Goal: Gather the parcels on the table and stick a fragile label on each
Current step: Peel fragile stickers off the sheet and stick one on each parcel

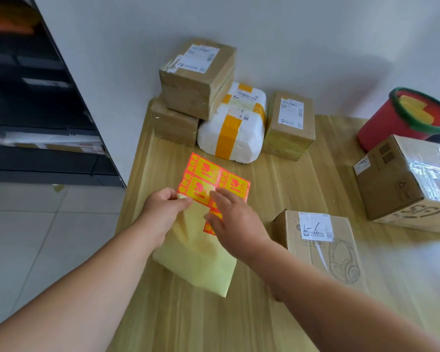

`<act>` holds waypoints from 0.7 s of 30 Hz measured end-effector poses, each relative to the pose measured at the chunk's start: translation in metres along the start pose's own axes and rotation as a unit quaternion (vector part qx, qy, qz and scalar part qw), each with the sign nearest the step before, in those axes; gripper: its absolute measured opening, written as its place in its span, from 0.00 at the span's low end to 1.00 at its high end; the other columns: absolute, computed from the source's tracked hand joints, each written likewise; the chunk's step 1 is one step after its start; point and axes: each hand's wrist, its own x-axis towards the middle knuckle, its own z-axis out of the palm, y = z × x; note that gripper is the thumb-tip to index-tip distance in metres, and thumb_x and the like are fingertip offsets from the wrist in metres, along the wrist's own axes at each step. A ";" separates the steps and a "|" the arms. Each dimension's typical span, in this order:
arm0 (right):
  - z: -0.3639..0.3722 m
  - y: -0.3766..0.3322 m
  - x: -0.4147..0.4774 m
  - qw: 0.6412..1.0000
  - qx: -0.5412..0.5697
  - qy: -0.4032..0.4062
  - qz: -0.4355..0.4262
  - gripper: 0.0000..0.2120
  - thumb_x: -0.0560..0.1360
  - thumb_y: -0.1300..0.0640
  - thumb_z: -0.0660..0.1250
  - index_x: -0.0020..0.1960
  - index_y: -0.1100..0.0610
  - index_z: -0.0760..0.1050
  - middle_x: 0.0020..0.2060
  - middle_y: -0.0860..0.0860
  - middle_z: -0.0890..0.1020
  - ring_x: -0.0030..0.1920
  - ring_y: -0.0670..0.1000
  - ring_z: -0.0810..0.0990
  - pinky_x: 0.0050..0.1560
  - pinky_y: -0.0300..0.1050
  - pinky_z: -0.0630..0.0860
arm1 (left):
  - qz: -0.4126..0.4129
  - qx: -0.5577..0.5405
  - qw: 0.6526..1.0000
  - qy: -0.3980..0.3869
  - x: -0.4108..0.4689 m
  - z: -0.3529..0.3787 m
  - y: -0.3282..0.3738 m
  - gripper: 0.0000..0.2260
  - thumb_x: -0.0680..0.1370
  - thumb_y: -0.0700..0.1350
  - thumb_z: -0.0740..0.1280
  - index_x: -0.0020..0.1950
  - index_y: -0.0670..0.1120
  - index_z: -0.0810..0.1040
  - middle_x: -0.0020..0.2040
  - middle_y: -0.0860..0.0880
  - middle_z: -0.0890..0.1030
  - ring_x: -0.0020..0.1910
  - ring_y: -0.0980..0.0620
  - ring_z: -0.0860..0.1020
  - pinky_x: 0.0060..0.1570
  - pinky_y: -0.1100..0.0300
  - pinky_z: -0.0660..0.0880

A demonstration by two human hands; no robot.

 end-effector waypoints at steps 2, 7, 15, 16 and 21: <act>-0.016 -0.007 -0.002 0.998 0.025 0.049 -0.018 0.23 0.79 0.49 0.62 0.73 0.54 0.66 0.71 0.51 0.69 0.69 0.54 0.68 0.65 0.46 0.67 | 0.000 -0.028 0.999 -0.035 -0.016 0.003 0.014 0.04 0.74 0.40 0.71 0.42 0.43 0.77 0.34 0.47 0.80 0.31 0.50 0.77 0.34 0.59 0.73; -0.048 -0.019 -0.012 0.987 0.055 0.142 -0.051 0.17 0.78 0.51 0.65 0.64 0.57 0.75 0.61 0.53 0.78 0.61 0.57 0.75 0.58 0.48 0.72 | 0.056 -0.040 0.992 -0.103 -0.052 0.015 0.045 0.07 0.75 0.38 0.69 0.52 0.43 0.80 0.43 0.47 0.83 0.34 0.60 0.80 0.33 0.72 0.74; -0.085 -0.016 -0.033 0.966 0.045 0.242 -0.075 0.13 0.76 0.54 0.68 0.57 0.58 0.79 0.50 0.54 0.81 0.50 0.58 0.79 0.48 0.50 0.77 | 0.175 0.053 0.972 -0.147 -0.091 0.041 0.083 0.08 0.77 0.34 0.64 0.48 0.43 0.82 0.42 0.47 0.83 0.37 0.61 0.78 0.37 0.74 0.72; -0.089 -0.015 -0.035 0.964 0.047 0.250 -0.072 0.12 0.75 0.54 0.68 0.57 0.58 0.80 0.49 0.54 0.81 0.48 0.57 0.79 0.47 0.50 0.77 | 0.195 0.066 0.968 -0.144 -0.094 0.044 0.086 0.08 0.77 0.34 0.64 0.47 0.42 0.81 0.41 0.49 0.82 0.37 0.61 0.77 0.38 0.74 0.72; -0.110 -0.010 -0.046 0.961 0.053 0.262 -0.065 0.08 0.76 0.56 0.67 0.53 0.58 0.80 0.45 0.53 0.79 0.44 0.55 0.78 0.42 0.46 0.73 | 0.249 0.088 0.956 -0.130 -0.106 0.056 0.098 0.04 0.77 0.33 0.65 0.49 0.36 0.79 0.32 0.52 0.80 0.30 0.63 0.74 0.33 0.73 0.69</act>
